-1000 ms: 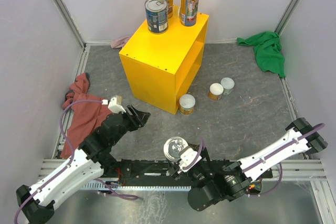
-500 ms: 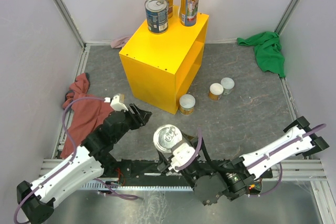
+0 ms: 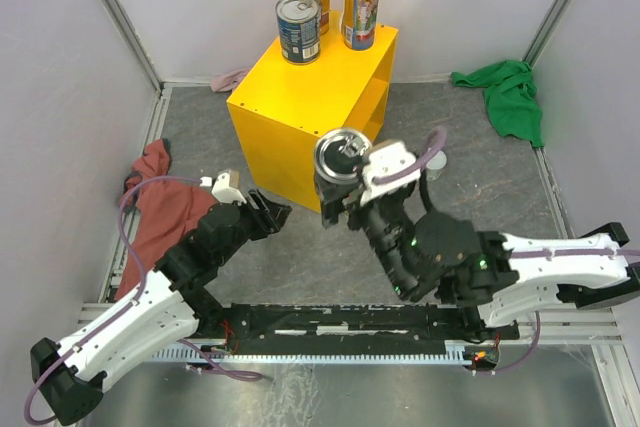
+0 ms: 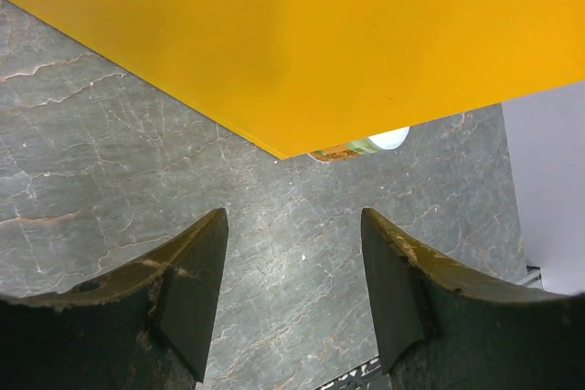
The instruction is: Place and organize the canned foods onto the counter
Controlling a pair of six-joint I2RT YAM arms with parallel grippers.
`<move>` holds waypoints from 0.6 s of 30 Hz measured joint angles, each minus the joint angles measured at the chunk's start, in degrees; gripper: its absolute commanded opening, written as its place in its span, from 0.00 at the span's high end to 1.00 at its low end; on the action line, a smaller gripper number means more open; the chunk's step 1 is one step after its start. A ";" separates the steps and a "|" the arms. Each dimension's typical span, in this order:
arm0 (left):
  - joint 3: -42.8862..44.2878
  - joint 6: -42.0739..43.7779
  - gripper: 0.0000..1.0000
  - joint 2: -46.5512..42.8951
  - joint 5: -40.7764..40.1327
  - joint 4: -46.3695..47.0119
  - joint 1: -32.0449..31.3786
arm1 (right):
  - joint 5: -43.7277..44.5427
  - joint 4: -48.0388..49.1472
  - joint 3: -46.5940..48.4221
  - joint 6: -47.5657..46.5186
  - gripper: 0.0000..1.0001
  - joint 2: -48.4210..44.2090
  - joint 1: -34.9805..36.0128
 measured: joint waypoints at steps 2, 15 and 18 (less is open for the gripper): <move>0.68 0.13 0.34 0.72 0.00 0.00 0.00 | -1.53 -2.01 3.41 -0.11 0.99 0.00 -2.49; 2.03 0.37 0.34 1.18 -0.42 0.46 -0.02 | -11.82 -11.34 16.70 0.39 0.99 6.21 -12.31; -0.15 0.35 0.34 -1.07 -1.31 4.57 -0.17 | -15.34 -13.35 19.61 0.68 0.99 9.81 -15.61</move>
